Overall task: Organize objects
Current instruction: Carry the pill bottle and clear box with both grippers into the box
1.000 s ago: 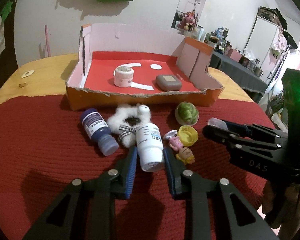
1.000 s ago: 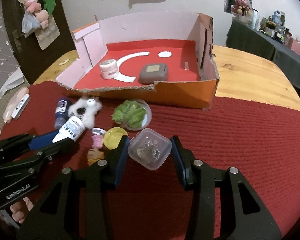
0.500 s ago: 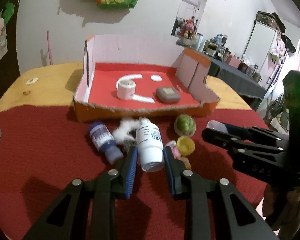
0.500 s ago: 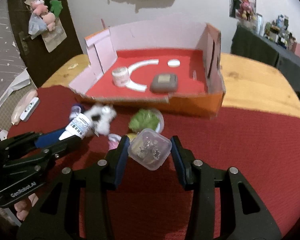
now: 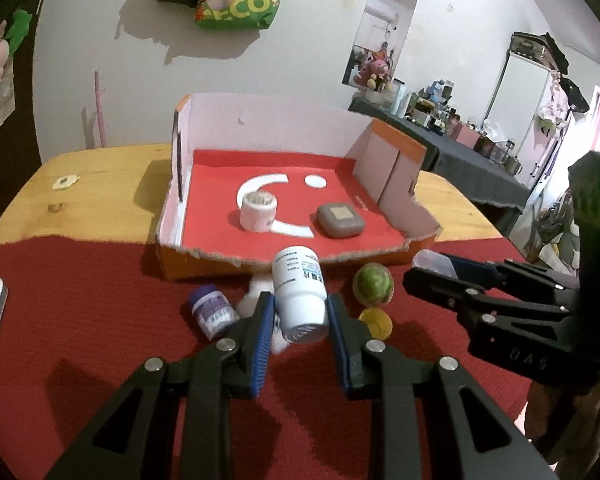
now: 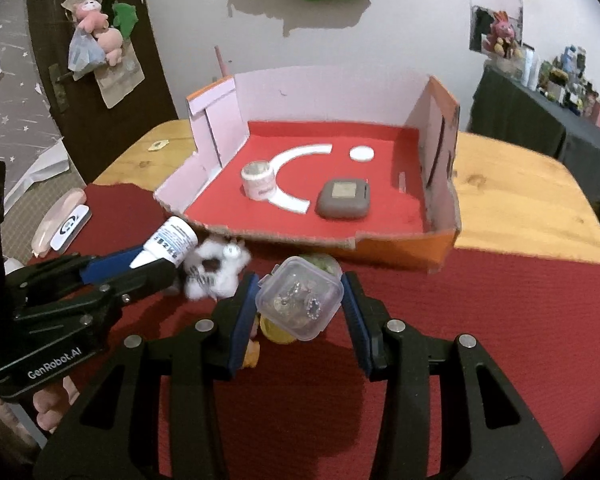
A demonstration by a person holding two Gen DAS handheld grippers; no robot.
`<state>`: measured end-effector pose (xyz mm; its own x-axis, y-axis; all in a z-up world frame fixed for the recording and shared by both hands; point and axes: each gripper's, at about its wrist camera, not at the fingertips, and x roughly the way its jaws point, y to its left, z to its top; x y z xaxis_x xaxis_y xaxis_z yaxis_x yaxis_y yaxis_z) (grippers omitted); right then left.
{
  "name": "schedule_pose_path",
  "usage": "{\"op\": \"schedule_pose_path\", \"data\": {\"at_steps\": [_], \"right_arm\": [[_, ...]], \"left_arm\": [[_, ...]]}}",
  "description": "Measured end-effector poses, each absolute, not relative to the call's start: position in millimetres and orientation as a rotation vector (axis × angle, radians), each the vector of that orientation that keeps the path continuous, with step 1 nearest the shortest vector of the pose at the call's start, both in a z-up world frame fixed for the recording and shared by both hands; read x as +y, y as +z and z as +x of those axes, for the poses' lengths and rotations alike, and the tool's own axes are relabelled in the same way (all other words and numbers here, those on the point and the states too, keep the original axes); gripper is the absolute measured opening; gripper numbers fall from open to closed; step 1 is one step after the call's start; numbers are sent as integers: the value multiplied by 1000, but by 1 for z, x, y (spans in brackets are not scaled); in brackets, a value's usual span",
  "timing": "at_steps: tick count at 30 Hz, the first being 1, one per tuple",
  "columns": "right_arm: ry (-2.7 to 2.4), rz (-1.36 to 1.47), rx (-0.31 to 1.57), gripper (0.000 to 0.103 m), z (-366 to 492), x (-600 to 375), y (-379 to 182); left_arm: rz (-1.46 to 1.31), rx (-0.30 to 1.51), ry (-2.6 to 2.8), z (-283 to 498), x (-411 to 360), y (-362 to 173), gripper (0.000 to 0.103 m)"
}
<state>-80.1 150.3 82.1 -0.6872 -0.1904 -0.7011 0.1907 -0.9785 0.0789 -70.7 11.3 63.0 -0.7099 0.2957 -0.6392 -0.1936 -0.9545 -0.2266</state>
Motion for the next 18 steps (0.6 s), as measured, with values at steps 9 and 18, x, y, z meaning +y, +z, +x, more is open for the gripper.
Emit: {"op": "schedule_pose_path", "data": {"at_steps": [9,18], "right_arm": [[-2619,1146,-9,41,-111,150,100],[-2532,1292,-18,41,-153,161,95]], "left_arm": [[-1055,-195,2618,-100,7,79,28],[-1139,-132,2571,-136,7,77,28]]}}
